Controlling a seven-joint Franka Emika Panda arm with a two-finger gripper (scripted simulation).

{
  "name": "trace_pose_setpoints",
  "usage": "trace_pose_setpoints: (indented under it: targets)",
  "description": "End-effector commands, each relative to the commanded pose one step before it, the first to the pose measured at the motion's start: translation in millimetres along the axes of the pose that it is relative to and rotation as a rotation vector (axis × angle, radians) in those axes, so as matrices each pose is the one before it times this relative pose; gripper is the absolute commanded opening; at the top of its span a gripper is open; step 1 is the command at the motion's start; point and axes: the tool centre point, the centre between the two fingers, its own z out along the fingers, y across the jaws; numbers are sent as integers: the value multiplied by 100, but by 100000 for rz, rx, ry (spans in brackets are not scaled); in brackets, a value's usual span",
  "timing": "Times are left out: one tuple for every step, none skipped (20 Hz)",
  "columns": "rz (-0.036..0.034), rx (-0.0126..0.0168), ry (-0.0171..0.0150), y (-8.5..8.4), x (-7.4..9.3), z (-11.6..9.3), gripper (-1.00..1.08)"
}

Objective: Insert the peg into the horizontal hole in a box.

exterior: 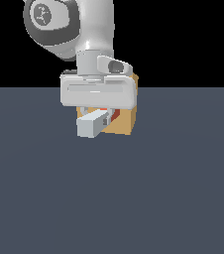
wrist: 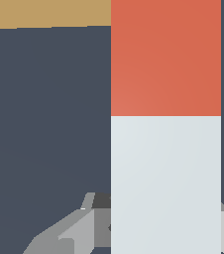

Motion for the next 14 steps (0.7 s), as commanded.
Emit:
trace_pose_setpoints:
  targets:
    - [-1920,-362,130,-464,335,-460,-100]
    - [-391,4,5,-116,70,-57,-100]
    - [-234,2,3,-70,42,-34,-100]
    - [-85,1,1,-24,18,-11,-100]
    - [0,0,0,0,0,0,-100]
    - [0,0,0,0,0,0,-100]
    - [0,0,0,0,0,0,-100]
    - [50,369,-137,-97,-34,191,-100]
    - [-15,-131,80,41,-5,-99,-100]
    - [-36,-306,183,105,-11,-234,-100]
    - [-16,-132,79,41,-5,-100,-100]
    - [0,0,0,0,0,0,-100]
    - [0,0,0,0,0,0,-100]
    - [0,0,0,0,0,0,-100]
